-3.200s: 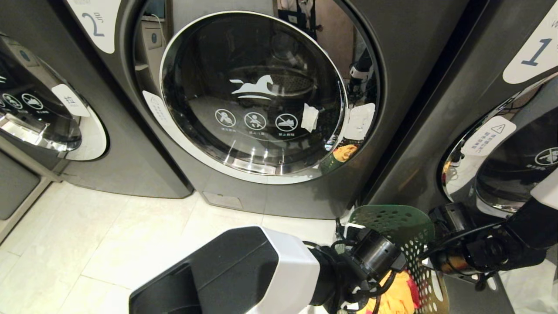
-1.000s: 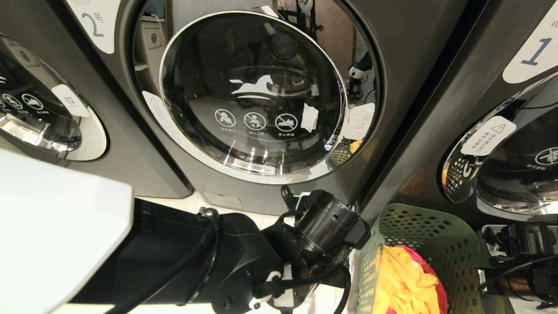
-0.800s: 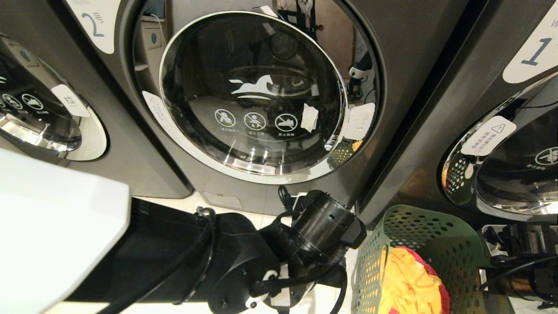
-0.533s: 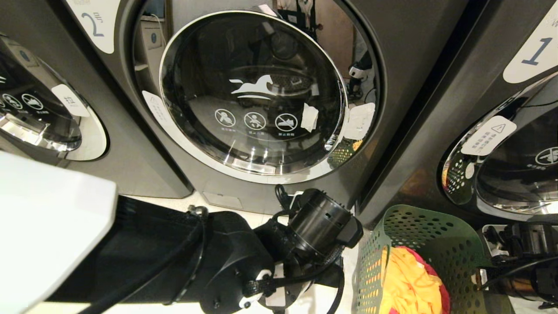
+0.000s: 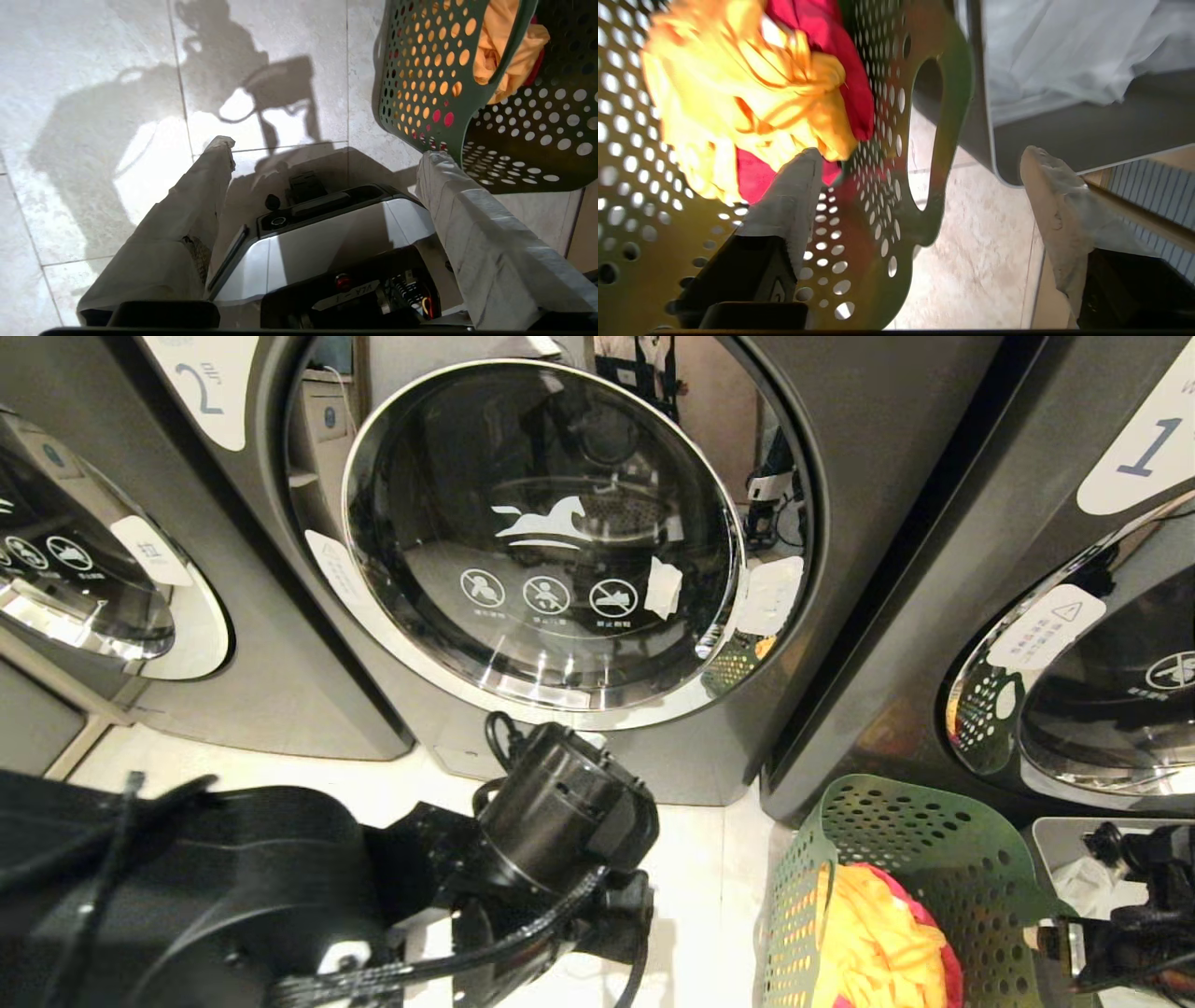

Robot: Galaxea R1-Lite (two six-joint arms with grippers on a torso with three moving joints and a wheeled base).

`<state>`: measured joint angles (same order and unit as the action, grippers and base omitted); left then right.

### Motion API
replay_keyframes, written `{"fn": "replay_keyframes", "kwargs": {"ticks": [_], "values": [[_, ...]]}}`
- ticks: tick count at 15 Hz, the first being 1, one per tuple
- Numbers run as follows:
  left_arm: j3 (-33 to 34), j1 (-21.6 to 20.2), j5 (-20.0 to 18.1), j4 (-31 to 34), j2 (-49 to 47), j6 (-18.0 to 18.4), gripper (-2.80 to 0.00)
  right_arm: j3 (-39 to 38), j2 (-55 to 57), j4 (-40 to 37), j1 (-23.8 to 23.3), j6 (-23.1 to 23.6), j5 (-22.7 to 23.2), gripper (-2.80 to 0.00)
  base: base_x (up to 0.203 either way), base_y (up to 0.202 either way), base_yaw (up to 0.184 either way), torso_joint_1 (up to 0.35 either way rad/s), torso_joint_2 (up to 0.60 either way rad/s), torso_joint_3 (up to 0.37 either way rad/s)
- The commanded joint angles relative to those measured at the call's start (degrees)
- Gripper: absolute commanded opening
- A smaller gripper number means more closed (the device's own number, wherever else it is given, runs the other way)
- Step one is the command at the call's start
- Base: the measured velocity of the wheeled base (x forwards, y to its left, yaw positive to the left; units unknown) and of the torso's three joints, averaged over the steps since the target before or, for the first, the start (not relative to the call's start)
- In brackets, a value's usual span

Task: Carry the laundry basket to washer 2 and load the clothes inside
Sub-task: Pick up the clothes basket and put it beside the washing machine, then open the lid of the washing machine

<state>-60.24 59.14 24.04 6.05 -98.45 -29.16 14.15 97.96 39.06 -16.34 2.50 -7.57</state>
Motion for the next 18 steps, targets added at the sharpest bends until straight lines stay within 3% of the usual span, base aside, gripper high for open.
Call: {"fn": "replay_keyframes", "kwargs": {"ticks": [1,2,4,6,10,12,14,16,18], "values": [[4.35,-0.78,2.04,0.14,7.97,-0.07,0.0,-2.47,-9.78,0.18,0.4,-0.07,0.37,-2.8,0.0,0.0,0.0,0.0,0.0,0.0],[6.56,-1.73,2.51,0.16,10.76,-0.05,-2.8,-3.52,-12.81,0.17,0.85,-0.12,0.52,-2.8,0.0,0.0,0.0,0.0,0.0,0.0],[12.95,-5.01,2.95,-0.13,16.23,-0.16,-2.8,-5.35,-19.93,0.16,2.01,-0.18,1.46,-2.8,0.0,0.0,0.0,0.0,0.0,0.0],[18.06,-11.1,3.08,-0.18,23.63,-0.25,-2.8,-6.42,-29.42,-1.02,3.39,0.05,2.32,-2.8,0.0,0.0,0.0,0.0,0.0,0.0],[28.07,-30.97,3.18,-0.14,37.1,1.21,-2.8,-5.32,-50.13,-16.09,5.59,0.55,4.68,-2.8,0.0,0.0,0.0,0.0,0.0,0.0],[34.13,-44.41,3.32,-0.43,44.53,4.37,-2.8,-5.18,-61.83,-27.66,6.86,0.92,7.42,-2.8,0.0,0.0,0.0,0.0,0.0,0.0],[45.53,-53.47,3.81,-1.8,54.0,7.98,-2.8,-5.42,-73.91,-41.43,7.53,1.9,9.78,-2.8,0.0,0.0,0.0,0.0,0.0,0.0],[55.02,-56.48,4.16,-6.6,63.33,10.98,-2.8,-6.32,-81.09,-53.6,8.19,4.37,10.84,-2.8,0.0,0.0,0.0,0.0,0.0,0.0],[57.48,-57.4,0.1,-9.7,72.91,14.74,-2.8,-7.8,-81.8,-55.4,8.58,6.05,11.27,-2.8,0.0,0.0,0.0,0.0,0.0,0.0]]}}
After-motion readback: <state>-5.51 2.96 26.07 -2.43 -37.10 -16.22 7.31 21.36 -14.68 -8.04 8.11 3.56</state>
